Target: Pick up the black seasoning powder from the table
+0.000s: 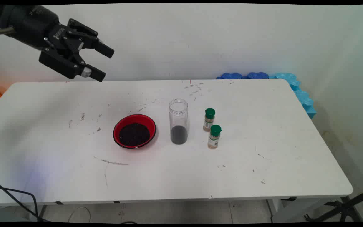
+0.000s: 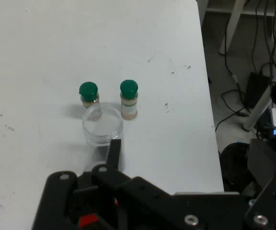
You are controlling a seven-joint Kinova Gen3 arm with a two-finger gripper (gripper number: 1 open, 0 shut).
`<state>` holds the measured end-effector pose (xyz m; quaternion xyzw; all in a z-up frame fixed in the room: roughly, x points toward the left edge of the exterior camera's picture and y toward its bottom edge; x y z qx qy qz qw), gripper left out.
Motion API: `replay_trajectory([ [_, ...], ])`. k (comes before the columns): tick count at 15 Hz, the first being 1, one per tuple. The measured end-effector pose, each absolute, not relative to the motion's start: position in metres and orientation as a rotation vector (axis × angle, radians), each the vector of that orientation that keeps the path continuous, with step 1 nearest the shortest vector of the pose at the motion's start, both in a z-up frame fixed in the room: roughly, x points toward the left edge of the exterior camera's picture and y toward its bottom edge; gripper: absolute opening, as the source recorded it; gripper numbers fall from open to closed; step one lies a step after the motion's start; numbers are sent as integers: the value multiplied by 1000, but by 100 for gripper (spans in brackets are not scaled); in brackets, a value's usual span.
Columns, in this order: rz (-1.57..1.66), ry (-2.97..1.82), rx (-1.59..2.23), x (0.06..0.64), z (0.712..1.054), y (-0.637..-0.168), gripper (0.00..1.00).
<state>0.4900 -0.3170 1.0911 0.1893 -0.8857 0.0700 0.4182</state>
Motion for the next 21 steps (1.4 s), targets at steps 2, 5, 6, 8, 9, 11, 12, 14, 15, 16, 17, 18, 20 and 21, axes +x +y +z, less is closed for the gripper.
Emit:
replay_trajectory([
  [2,176,-2226,479,490,1090,-318,100],
  [5,178,-2230,485,491,1088,-320,100],
  [6,178,-2232,486,491,1088,-320,100],
  [8,179,-2235,489,491,1086,-321,100],
  [9,180,-2236,489,491,1085,-321,100],
  [11,186,-2236,493,492,1081,-323,100],
  [12,191,-2236,496,492,1079,-324,100],
  [14,200,-2227,513,493,1071,-327,100],
  [15,204,-2221,526,494,1064,-328,100],
  [16,207,-2219,534,495,1058,-329,100],
  [17,210,-2218,539,495,1053,-329,100],
  [18,214,-2218,546,496,1046,-329,100],
  [20,220,-2222,550,496,1031,-329,100],
  [21,227,-2229,548,496,1020,-329,100],
])
